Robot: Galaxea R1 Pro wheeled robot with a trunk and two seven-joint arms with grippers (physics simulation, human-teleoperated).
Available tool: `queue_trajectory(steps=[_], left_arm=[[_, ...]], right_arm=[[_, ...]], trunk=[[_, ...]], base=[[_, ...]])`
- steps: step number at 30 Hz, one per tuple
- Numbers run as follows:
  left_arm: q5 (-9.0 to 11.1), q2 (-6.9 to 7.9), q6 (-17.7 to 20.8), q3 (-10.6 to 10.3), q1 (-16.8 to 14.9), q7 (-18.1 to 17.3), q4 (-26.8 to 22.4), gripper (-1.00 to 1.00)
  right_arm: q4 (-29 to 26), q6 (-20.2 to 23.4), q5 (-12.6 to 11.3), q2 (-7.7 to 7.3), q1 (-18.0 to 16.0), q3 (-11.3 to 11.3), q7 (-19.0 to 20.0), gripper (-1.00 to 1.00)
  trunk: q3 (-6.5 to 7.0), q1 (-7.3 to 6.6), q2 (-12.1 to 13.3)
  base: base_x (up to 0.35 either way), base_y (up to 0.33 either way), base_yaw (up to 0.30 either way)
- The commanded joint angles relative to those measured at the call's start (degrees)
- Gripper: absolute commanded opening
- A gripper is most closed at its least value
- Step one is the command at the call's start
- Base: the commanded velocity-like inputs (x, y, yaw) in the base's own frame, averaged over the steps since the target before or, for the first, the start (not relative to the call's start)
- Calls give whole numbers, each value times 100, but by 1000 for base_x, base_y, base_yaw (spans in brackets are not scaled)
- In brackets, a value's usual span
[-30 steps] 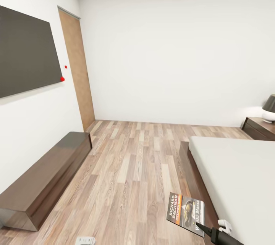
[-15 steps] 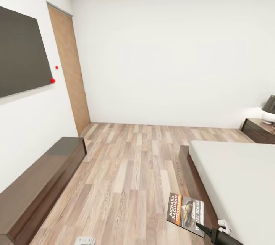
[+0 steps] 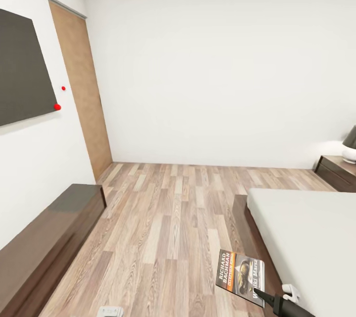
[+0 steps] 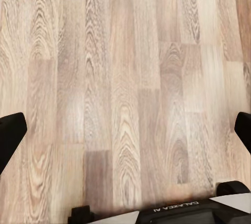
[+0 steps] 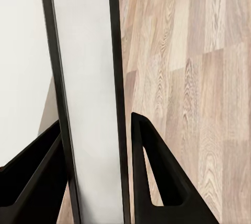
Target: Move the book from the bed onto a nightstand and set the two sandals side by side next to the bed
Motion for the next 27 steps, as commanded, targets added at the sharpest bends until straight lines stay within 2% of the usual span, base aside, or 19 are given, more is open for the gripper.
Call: queue_trajectory(steps=[1, 27], left_arm=[[-59, 1, -22, 47, -2, -13, 6, 100], [-59, 1, -22, 43, -2, -13, 6, 100]], right_arm=[[-1, 36, -61, -2, 0, 6, 15, -100], [-1, 36, -61, -2, 0, 6, 6, -100]], trunk=[[-2, 5, -4], [-2, 5, -4]], base=[[330, 0, 0], [330, 0, 0]])
